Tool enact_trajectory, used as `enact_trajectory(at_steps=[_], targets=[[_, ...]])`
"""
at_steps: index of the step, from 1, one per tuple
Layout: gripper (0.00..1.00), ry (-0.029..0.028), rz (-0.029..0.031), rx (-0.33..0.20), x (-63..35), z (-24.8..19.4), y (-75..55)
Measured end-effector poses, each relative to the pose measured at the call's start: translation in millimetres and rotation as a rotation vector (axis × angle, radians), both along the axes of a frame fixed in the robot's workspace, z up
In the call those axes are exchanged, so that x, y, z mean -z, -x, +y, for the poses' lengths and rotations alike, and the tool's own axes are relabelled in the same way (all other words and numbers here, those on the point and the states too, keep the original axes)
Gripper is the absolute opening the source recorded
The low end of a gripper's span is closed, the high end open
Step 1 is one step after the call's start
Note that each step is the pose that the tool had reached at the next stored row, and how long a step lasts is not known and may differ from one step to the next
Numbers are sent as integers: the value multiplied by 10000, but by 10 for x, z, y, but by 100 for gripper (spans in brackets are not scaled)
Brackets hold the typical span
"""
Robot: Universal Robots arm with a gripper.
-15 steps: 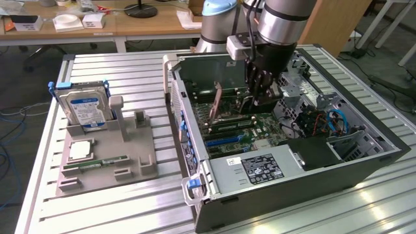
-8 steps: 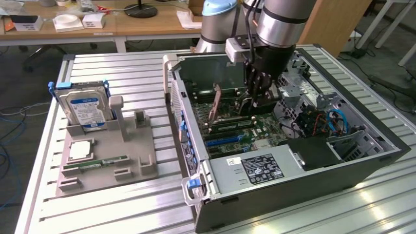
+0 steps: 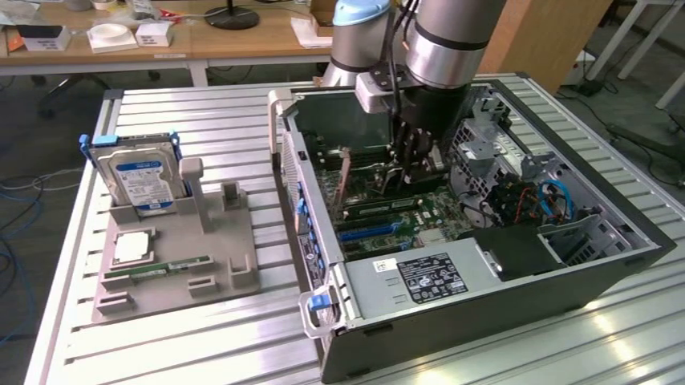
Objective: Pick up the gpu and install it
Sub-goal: 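Insert the gpu into the slot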
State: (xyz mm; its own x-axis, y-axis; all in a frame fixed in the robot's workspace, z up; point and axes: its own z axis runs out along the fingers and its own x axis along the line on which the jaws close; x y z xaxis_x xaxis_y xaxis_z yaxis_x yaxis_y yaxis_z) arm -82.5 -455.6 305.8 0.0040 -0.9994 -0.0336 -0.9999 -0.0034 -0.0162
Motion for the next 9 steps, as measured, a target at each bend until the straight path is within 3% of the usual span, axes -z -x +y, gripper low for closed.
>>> enact_trajectory(at_steps=[3, 9], targets=[[27, -1, -57, -107, 28, 0, 23], [27, -3, -65, -595, 61, -1, 28]])
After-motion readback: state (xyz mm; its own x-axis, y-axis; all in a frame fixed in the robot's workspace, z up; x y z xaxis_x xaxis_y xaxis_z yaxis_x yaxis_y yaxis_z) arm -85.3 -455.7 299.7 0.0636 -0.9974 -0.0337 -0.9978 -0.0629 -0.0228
